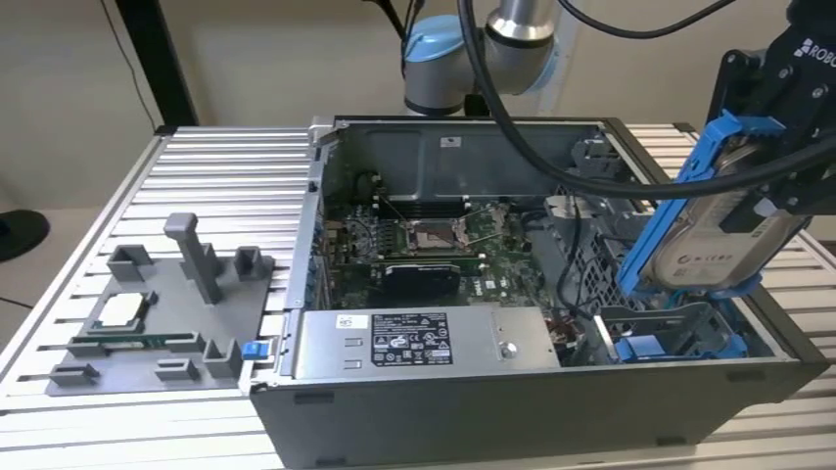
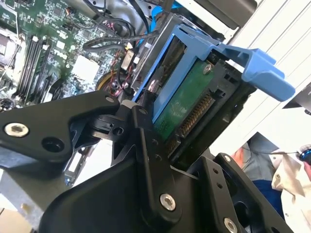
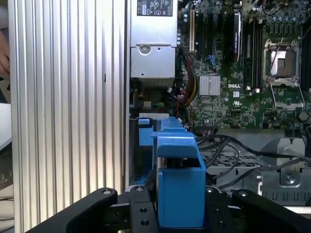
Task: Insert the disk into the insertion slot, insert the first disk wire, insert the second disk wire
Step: 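Insert the disk into the insertion slot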
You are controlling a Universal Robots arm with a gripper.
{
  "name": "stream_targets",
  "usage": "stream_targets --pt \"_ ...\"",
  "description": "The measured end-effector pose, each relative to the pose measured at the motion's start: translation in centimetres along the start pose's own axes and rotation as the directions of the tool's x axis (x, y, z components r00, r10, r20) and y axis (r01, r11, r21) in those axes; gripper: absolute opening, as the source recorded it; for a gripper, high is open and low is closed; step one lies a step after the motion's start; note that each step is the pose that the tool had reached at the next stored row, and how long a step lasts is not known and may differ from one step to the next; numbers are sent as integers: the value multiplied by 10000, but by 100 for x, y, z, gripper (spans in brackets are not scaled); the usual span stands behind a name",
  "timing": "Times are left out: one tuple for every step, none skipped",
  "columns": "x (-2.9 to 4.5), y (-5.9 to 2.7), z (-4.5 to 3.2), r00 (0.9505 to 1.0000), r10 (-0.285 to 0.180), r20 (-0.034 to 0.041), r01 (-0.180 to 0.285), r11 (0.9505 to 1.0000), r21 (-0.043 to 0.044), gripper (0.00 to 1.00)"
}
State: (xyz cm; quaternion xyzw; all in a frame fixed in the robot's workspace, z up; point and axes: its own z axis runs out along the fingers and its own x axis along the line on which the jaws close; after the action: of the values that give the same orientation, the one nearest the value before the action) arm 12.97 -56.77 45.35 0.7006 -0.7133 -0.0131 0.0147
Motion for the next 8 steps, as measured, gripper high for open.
stream_targets --pt "0 -1 8 10000 0 0 0 10000 0 0" --pt "0 -1 13 10000 0 1 0 10000 0 0" --pt "0 0 13 10000 1 0 -1 10000 0 0" --pt "0 -1 17 10000 0 0 0 10000 0 0" --pt "0 -1 21 10000 0 5 0 10000 0 0" --pt "0 -1 21 10000 0 6 0 10000 0 0" --pt "0 -1 21 10000 0 6 0 10000 0 0" --pt "0 -1 21 10000 0 6 0 10000 0 0"
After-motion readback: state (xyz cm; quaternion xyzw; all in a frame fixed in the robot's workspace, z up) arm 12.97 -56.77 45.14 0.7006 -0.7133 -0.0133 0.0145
